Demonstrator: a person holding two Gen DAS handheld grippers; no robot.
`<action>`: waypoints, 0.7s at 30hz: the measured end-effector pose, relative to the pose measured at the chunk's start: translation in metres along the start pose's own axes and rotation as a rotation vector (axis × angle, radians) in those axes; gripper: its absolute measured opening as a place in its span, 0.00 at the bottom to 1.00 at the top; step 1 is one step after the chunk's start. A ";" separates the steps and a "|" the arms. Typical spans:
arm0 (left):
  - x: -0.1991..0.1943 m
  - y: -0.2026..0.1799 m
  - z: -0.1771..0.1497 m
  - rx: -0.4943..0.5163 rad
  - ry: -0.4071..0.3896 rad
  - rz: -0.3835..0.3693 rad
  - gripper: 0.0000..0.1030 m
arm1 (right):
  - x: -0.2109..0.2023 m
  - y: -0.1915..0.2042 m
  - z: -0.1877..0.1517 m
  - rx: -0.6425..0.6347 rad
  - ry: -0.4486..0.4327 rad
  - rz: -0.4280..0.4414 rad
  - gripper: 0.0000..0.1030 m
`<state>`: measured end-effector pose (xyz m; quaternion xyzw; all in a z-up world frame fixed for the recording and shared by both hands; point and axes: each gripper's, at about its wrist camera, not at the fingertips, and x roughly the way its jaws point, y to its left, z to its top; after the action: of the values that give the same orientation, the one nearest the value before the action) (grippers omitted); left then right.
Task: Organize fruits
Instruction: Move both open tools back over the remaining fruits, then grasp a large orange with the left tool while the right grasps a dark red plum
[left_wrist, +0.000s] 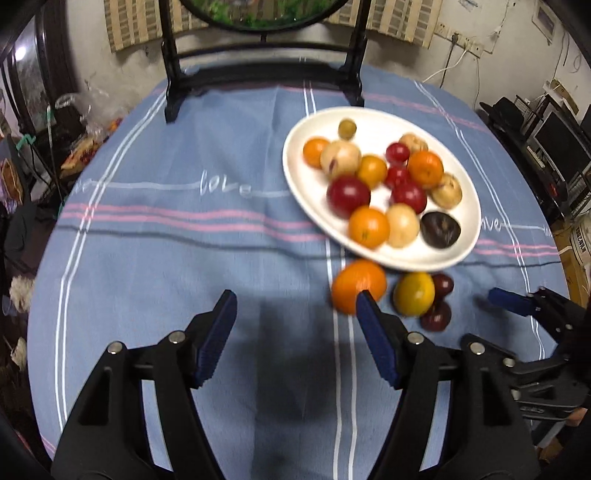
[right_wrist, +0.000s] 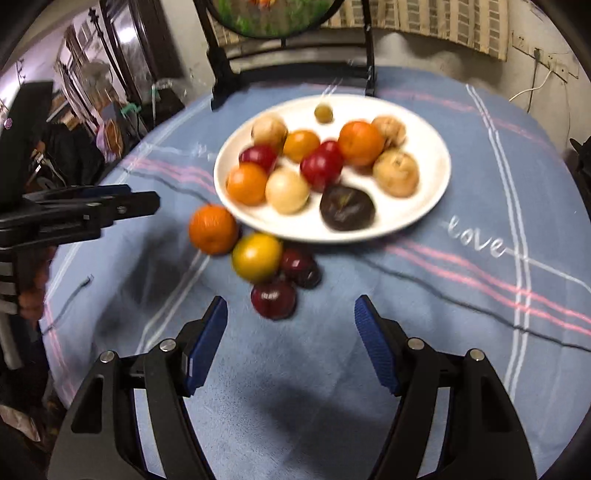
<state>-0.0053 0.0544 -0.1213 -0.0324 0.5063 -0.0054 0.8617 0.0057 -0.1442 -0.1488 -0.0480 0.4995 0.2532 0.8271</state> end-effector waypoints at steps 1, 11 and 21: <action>0.000 0.000 -0.004 0.003 0.005 0.002 0.66 | 0.005 0.001 0.000 0.002 0.009 -0.001 0.67; 0.002 -0.003 -0.011 0.021 0.017 -0.018 0.67 | 0.035 0.004 0.006 0.024 0.080 0.026 0.34; 0.027 -0.028 -0.005 0.115 0.043 -0.074 0.68 | 0.011 -0.011 -0.006 0.086 0.063 0.082 0.32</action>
<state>0.0047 0.0254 -0.1459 -0.0016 0.5219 -0.0670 0.8504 0.0101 -0.1516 -0.1631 0.0002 0.5373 0.2637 0.8011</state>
